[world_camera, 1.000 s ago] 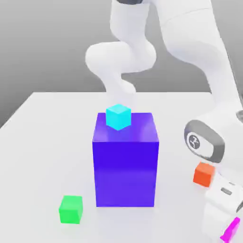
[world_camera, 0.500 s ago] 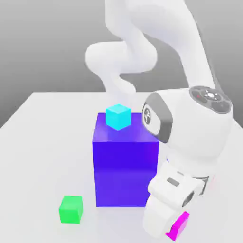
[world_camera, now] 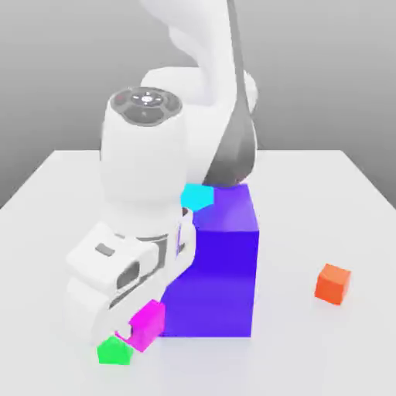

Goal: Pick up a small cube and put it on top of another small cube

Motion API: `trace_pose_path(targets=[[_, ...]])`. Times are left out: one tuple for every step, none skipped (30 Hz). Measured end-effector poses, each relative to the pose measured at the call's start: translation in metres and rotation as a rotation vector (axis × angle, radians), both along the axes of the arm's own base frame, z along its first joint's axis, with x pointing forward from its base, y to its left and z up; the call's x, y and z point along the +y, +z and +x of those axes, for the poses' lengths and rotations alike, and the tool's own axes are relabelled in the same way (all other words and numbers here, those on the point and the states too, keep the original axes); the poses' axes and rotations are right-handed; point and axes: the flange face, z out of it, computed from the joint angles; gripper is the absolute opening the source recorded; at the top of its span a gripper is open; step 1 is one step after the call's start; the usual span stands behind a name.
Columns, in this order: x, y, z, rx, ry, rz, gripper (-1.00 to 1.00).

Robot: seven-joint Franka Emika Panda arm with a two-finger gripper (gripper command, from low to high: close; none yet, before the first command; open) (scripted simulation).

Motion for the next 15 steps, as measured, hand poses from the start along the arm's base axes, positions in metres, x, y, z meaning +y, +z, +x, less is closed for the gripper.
trace_pose_path(targets=[[-0.012,0.002,-0.005,0.0,0.006,0.008,-1.0],[-0.025,0.004,-0.011,0.0,0.012,0.016,-1.0],[-0.034,0.003,-0.019,-0.001,0.022,0.027,-1.0],[-0.039,0.0,-0.029,-0.004,0.036,0.038,-1.0],[-0.04,-0.004,-0.038,-0.008,0.053,0.047,-1.0],[-0.039,-0.009,-0.048,-0.012,0.069,0.057,-1.0],[-0.037,-0.014,-0.058,-0.017,0.085,0.067,-1.0],[-0.035,-0.018,-0.067,-0.023,0.099,0.075,-1.0],[-0.034,-0.023,-0.071,-0.027,0.107,0.079,-1.0],[-0.032,-0.028,-0.072,-0.03,0.113,0.081,-1.0],[-0.032,-0.033,-0.072,-0.032,0.117,0.081,-1.0],[-0.031,-0.039,-0.072,-0.033,0.119,0.081,-1.0],[-0.031,-0.045,-0.072,-0.034,0.12,0.081,-1.0],[-0.031,-0.051,-0.072,-0.034,0.12,0.081,-1.0],[-0.031,-0.058,-0.072,-0.034,0.12,0.081,-1.0]])
